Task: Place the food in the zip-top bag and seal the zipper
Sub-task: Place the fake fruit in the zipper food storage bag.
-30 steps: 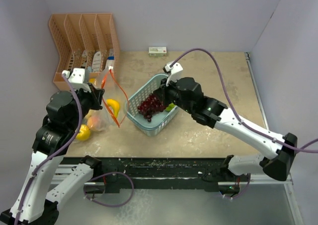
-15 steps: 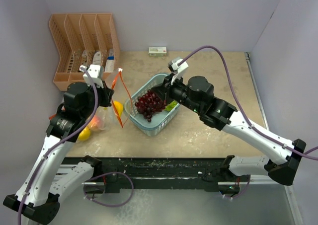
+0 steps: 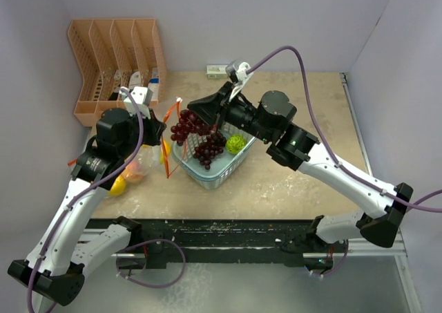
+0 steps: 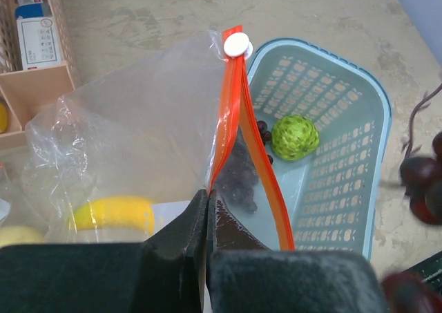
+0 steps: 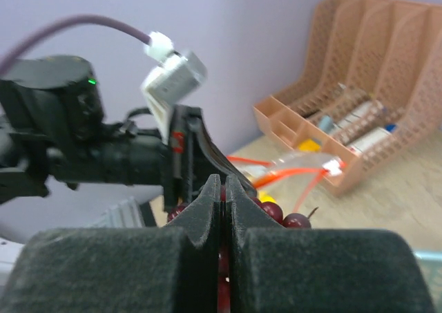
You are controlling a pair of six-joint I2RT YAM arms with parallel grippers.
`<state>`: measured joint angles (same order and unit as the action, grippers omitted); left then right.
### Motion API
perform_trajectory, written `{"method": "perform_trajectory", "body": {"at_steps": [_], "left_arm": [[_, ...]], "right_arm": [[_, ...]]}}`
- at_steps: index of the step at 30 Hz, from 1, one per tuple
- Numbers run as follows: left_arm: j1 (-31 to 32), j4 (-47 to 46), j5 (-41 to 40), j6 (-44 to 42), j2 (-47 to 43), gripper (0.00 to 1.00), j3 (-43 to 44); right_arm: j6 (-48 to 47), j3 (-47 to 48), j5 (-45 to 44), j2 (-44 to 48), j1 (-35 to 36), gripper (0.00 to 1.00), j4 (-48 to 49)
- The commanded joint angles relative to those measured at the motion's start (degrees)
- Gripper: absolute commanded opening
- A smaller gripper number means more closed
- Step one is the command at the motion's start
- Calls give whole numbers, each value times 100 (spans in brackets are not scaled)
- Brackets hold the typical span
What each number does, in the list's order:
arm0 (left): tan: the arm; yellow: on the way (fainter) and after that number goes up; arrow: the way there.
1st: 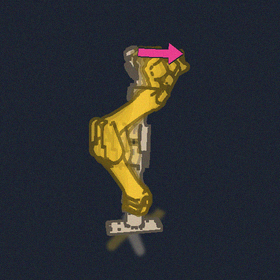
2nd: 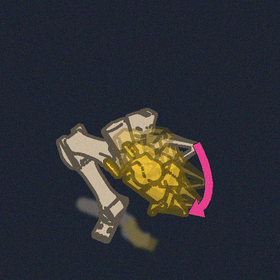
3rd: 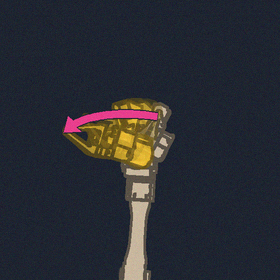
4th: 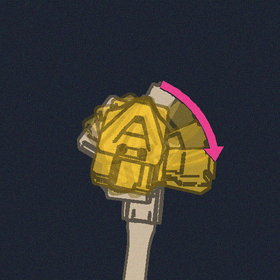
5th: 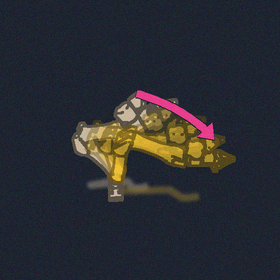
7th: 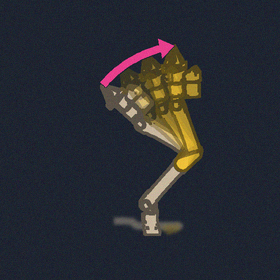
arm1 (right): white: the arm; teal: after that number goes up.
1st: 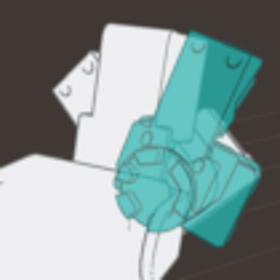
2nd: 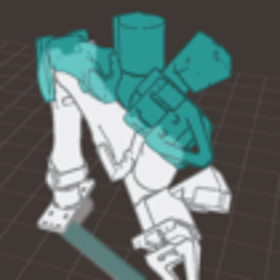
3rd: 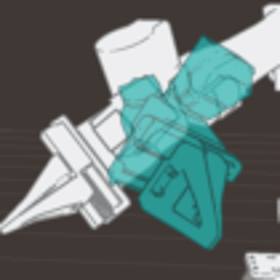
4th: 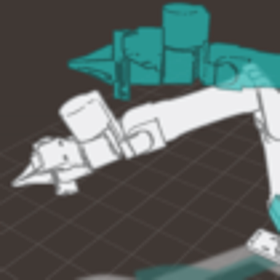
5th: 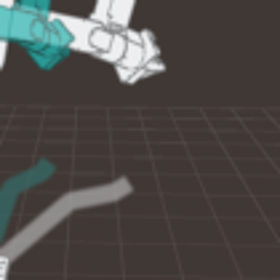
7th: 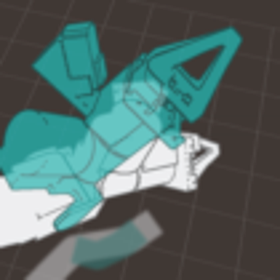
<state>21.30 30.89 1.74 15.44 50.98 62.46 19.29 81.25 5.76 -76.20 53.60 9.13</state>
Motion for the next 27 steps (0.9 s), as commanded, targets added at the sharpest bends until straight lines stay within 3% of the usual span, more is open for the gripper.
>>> {"method": "perform_trajectory", "body": {"at_steps": [1,8,13,16,20,27], "left_arm": [[-3,-348,209,122,-105,0,268],[4,-277,504,481,-370,0,498],[-1,-209,847,860,-614,0,647],[-1,-248,1141,1102,-663,0,620],[-2,-450,1386,1320,-651,0,439],[2,-975,1487,1461,-362,0,160]], "right_arm": [[428,230,676,-140,12,0,1383],[1282,-517,1108,-532,-76,0,3035],[2366,-1216,1412,-1031,-462,0,4826],[2914,-1219,1655,-1436,-621,0,5408],[2874,-1134,1528,-1535,-640,0,5165],[2253,-1186,908,-907,-614,0,3838]]}}
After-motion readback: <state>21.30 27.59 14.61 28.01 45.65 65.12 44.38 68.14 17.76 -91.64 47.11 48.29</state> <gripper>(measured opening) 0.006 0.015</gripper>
